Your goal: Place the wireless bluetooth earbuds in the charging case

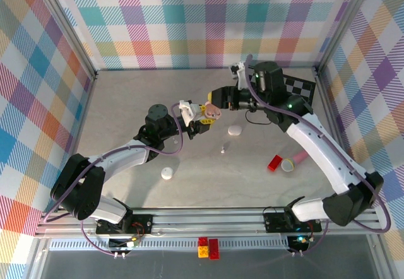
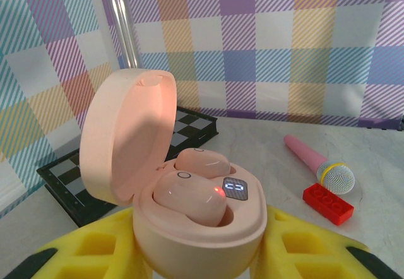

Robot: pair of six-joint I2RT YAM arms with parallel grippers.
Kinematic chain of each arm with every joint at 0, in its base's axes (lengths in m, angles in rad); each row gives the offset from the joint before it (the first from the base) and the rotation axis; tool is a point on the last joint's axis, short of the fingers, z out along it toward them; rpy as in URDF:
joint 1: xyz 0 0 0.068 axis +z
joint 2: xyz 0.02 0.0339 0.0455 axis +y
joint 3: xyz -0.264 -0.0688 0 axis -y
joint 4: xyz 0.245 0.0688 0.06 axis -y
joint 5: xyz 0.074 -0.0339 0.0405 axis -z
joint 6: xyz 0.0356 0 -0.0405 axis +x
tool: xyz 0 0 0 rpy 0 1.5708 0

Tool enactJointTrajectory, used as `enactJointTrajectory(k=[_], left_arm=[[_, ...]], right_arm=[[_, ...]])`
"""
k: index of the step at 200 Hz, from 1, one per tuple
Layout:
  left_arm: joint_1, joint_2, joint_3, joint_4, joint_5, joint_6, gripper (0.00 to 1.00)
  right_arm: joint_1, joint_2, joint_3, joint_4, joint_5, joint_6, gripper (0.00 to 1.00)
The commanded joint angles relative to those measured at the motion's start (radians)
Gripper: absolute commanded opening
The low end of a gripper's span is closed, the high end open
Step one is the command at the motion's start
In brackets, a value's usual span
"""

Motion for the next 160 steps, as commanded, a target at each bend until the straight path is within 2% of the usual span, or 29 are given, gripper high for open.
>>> enactJointTrajectory(k=[1,35,60,113,137,160], left_arm=[[-0.01,-0.022,-0.002,0.056,0.016,0.007,0.37],[-0.01,-0.031,-0.01,0.056,0.01,0.005,0.36],[-0.01,-0.04,-0.016,0.056,0.003,0.004,0.35],[-0.01,-0.042,-0.014,0.048,-0.004,0.006,0.35],[-0.01,-0.041,-0.012,0.051,-0.004,0.003,0.35],[-0.01,-0.044,-0.014,0.059,-0.004,-0.005,0.35]], right_arm=[[-0.008,0.067,0.07,-0.074,0.024,-0.023,0.49],[-0.008,0.141,0.142,-0.123,0.01,-0.016,0.5],[-0.008,0.148,0.132,-0.129,-0.005,-0.009,0.5],[-0.007,0.092,0.07,-0.101,-0.05,0.003,0.5],[-0.009,0.037,0.019,-0.049,-0.008,0.006,0.5],[-0.029,-0.03,-0.06,0.034,0.016,0.048,0.56]])
